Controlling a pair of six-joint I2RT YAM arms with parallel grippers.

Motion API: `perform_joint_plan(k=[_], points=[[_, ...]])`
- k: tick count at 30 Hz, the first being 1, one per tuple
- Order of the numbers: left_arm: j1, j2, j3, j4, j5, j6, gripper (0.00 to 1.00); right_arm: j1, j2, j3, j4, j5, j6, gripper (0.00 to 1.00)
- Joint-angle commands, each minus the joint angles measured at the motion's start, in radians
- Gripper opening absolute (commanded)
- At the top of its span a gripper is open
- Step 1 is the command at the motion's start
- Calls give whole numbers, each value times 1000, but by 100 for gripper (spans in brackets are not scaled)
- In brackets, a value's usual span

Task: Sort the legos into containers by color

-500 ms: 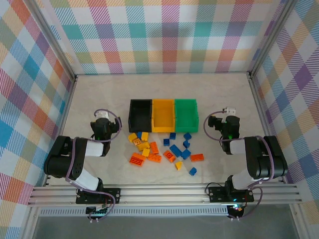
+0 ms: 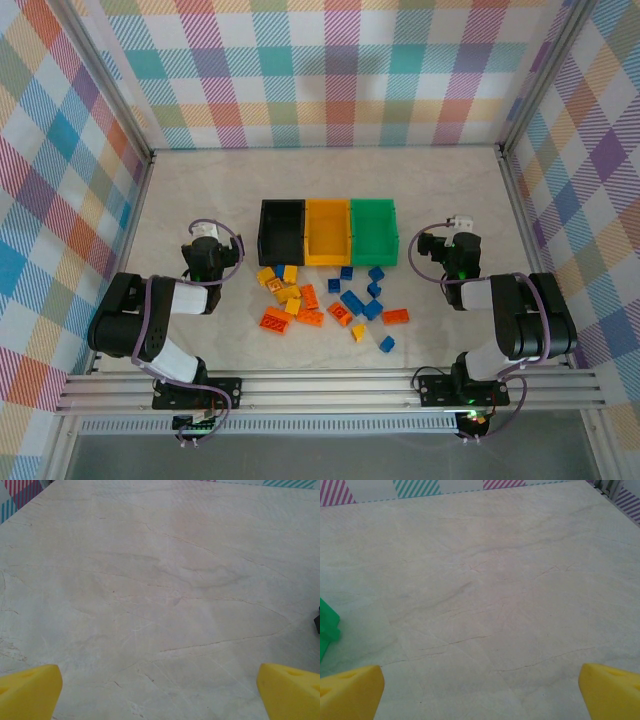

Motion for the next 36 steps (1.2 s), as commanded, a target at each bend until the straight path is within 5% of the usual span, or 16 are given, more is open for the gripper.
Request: perform_joint_plan(k=[1,20,25,32,34,36], points=[[14,12,20,30,-8,17,100,-6,10,22,42,-9,-14,100],[15,-29,33,-25,-4,13,100,-32,-39,31,-7,-69,-6,100],[7,-117,125,-264,-148,-38,100,-36,-168,141,-319,-27,16,100],[8,-312,110,-288,-192,-94,100,-30,-310,258,-591,131,156,100],[9,-366,144,-307,-212,-177,100,-32,-330,319,-723,266,310,100],[12,-391,213,-403,-264,-317,100,-47,-350,386,-938,334,622,100]])
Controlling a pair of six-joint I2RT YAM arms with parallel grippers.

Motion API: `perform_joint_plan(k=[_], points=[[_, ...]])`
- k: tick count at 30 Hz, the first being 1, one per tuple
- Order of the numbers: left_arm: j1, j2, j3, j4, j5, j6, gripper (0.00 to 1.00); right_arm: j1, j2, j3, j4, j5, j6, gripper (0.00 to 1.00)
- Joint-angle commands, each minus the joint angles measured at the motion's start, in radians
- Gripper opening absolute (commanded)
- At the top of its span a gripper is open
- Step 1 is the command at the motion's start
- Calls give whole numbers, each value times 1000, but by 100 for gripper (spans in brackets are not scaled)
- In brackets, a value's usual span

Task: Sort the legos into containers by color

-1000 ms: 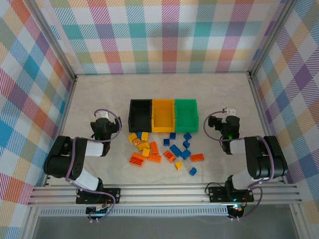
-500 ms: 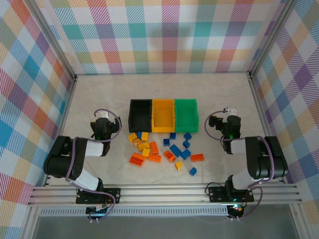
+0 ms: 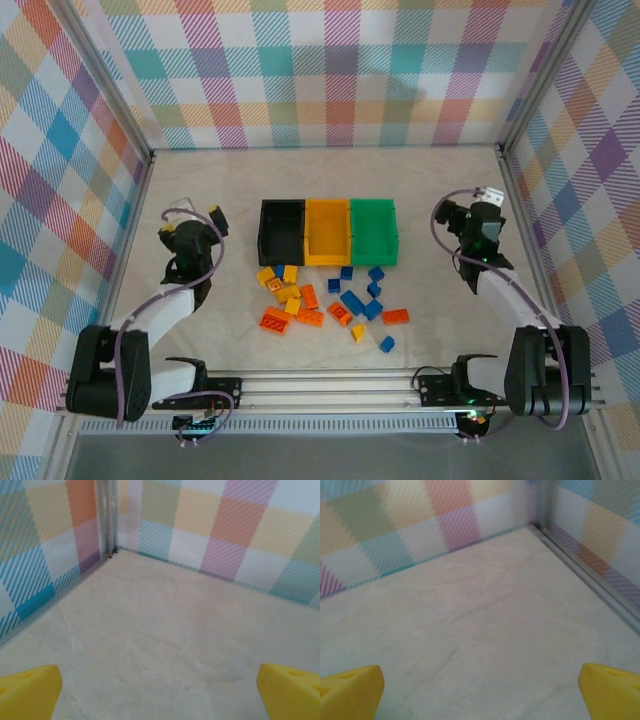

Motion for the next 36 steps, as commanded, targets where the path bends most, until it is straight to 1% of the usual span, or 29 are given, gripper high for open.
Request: perform_joint_plan(k=[1,2,3,4,5,6,7,9,11,13,15,18,20,23,25,28,29,31,35,36], points=[[14,-40,113,-151,-104,-263,100,-24,-38,115,-448,171,522,100],[17,-52,145,-230,-119,-341,100,-45,-46,107,-417,79,506,100],[17,-71,177,-330,-140,-459,100,-55,-54,87,-339,-37,432,100],[18,-93,209,-461,-171,-606,100,-55,-61,62,-288,-97,408,100],[20,-107,223,-529,-175,-674,100,-55,-70,38,-240,-150,398,100],[23,-117,213,-501,-147,-652,100,-56,-79,13,-201,-198,380,100],[22,-127,198,-453,-103,-636,100,-51,-87,6,-198,-235,361,100],[23,-149,187,-443,-42,-653,100,-29,-102,26,-285,-278,321,100],[22,-170,198,-463,46,-634,100,7,-111,52,-408,-298,301,100],[20,-172,235,-518,165,-621,100,62,-127,55,-508,-324,293,100],[8,-170,262,-579,259,-625,100,129,-149,39,-567,-340,279,100],[-48,-169,291,-697,363,-612,98,223,-179,5,-629,-458,236,100],[-114,-160,299,-756,413,-587,95,282,-181,-16,-648,-543,232,97],[-231,-152,289,-835,421,-569,96,362,-165,-29,-677,-566,271,91],[-289,-146,271,-853,429,-564,97,405,-151,-42,-658,-568,288,83],[-344,-146,239,-853,434,-552,98,464,-103,-28,-640,-495,270,81],[-355,-149,231,-852,431,-548,98,474,-75,-16,-630,-497,255,80],[-361,-151,224,-857,437,-541,98,491,-12,9,-612,-498,221,74],[-362,-165,215,-867,448,-525,98,542,129,79,-615,-476,162,67],[-362,-170,215,-871,447,-521,98,553,157,93,-619,-463,156,67]])
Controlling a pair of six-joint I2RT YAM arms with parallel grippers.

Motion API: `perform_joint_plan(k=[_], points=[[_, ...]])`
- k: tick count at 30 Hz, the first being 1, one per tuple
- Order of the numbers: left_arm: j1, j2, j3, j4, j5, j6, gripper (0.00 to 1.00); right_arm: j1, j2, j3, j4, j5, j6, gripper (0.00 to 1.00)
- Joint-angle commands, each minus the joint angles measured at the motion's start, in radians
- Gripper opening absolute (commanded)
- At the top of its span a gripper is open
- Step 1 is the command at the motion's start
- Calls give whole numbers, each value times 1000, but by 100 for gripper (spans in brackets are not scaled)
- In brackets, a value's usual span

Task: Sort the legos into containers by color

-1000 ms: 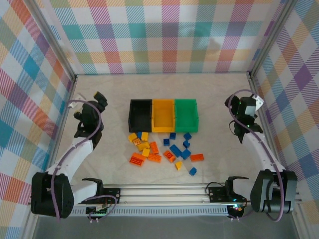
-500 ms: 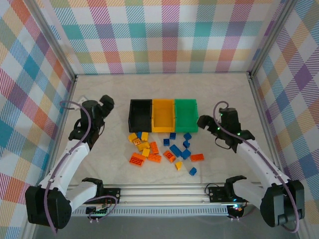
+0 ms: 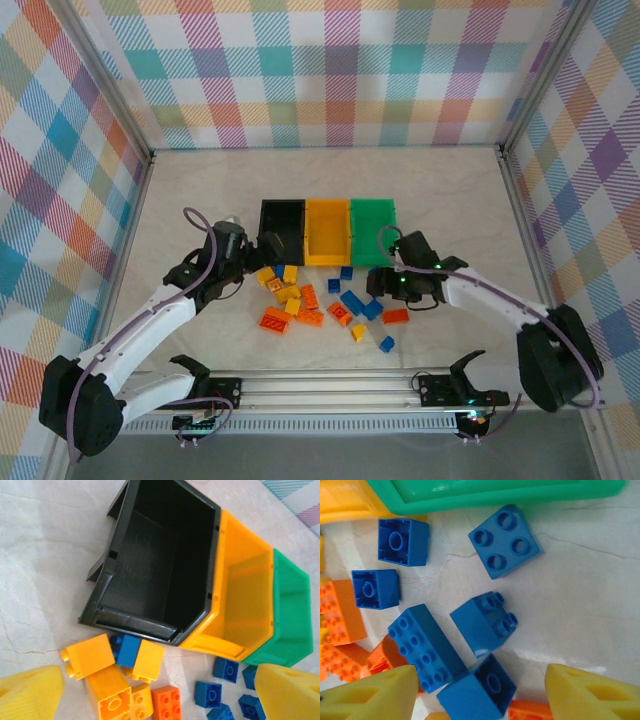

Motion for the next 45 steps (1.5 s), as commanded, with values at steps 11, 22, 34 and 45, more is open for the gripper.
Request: perform_joint_plan(k=[11,22,34,45], points=[[-6,-59,-17,-50,-4,57,99,76,267,158,-25,137,-89,57],[-6,-62,-7,-69,-17,48,100,82,276,164,-25,139,-89,27],[-12,-108,42,-103,-56,9,100,79,47,269,-121,234,-102,20],[-12,-71,72,-213,-5,99,96,-28,384,580,-87,288,-132,21]])
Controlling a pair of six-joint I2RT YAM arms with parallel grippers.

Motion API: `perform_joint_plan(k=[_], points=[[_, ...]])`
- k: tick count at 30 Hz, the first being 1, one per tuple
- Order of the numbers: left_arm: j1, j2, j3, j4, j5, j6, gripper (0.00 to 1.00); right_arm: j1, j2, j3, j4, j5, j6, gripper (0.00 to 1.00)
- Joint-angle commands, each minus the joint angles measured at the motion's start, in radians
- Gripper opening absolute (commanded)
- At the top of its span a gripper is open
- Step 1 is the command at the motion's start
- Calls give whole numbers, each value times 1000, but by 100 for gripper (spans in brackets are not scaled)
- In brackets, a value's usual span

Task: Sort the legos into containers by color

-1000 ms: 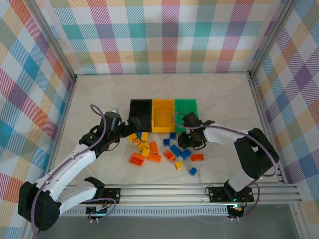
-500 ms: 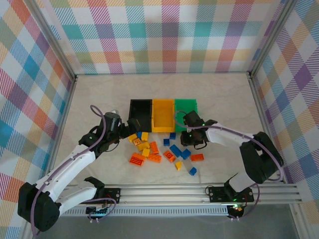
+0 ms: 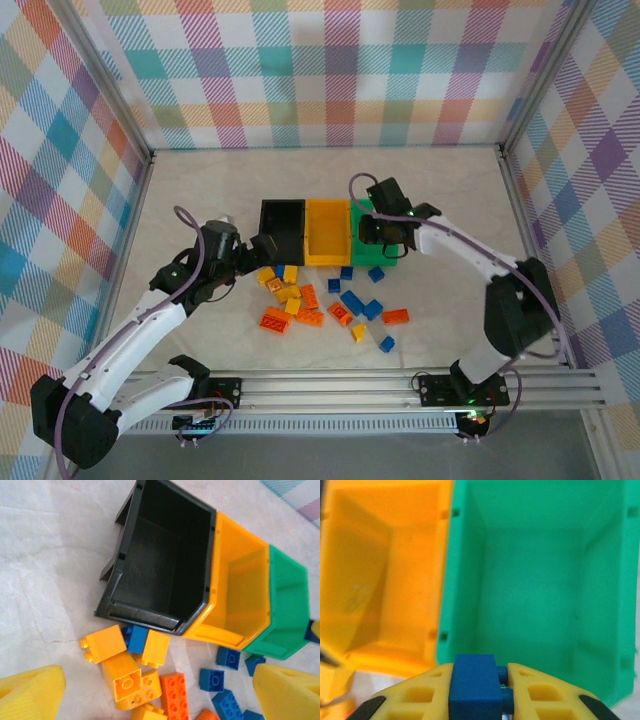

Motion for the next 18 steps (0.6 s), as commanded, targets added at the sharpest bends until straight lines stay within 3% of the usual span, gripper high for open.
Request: perform_joint_plan(k=[1,3,8,12,18], points=[[-7,0,-7,-51,15,51,96,-25,85,80,0,18,-16,22],[-7,4,-12,-64,15,70,96,-31,128,124,1,6,-22,28],[-7,38,-30,-77,47,106,93,-30,129,162,16,-40,-27,59],[-30,97,-48,-57,89,112,87,-28,51,101,49,-73,-15,63],[-131,282,-41,1,48,112,83,-28,-50,-8,97,-88,12,64]])
